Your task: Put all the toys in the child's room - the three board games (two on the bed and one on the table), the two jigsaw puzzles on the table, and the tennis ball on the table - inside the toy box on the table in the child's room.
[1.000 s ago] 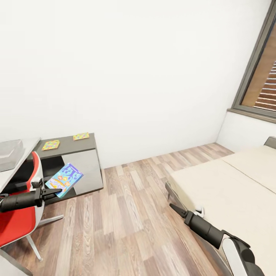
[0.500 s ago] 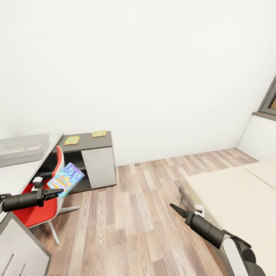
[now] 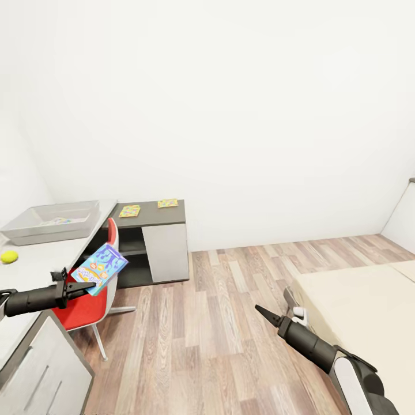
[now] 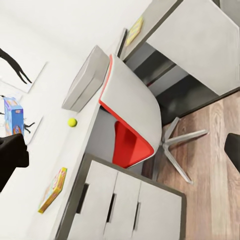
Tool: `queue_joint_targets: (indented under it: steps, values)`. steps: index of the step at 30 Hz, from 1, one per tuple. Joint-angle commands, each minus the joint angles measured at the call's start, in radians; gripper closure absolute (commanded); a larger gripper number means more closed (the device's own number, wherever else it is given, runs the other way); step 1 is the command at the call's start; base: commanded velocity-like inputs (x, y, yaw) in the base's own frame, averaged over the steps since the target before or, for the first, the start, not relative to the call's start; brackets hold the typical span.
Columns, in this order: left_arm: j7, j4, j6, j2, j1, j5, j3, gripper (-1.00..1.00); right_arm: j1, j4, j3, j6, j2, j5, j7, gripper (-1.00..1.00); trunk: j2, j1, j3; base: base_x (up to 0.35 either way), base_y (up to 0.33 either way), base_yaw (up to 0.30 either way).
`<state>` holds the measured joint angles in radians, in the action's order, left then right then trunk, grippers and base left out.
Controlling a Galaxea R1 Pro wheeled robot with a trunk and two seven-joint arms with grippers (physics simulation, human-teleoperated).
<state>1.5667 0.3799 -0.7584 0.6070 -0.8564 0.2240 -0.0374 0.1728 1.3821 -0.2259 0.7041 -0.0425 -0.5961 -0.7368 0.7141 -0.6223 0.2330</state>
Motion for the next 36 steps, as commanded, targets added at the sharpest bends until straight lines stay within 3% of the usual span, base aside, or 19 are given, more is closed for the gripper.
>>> queue_joint_targets:
  steps: [1,36]
  values:
    - [0.004,0.000,-0.011,0.000,-0.001,0.001,-0.004,1.00,0.001,0.000,-0.001,0.006,0.000,-0.004,-0.001,-1.00,-0.006,0.004,-0.003,0.000,0.000,0.188]
    - [0.004,0.001,-0.012,-0.001,-0.001,0.002,-0.003,1.00,0.001,-0.002,-0.001,0.005,0.001,-0.004,0.002,-1.00,-0.251,0.138,-0.160,0.000,0.000,0.190]
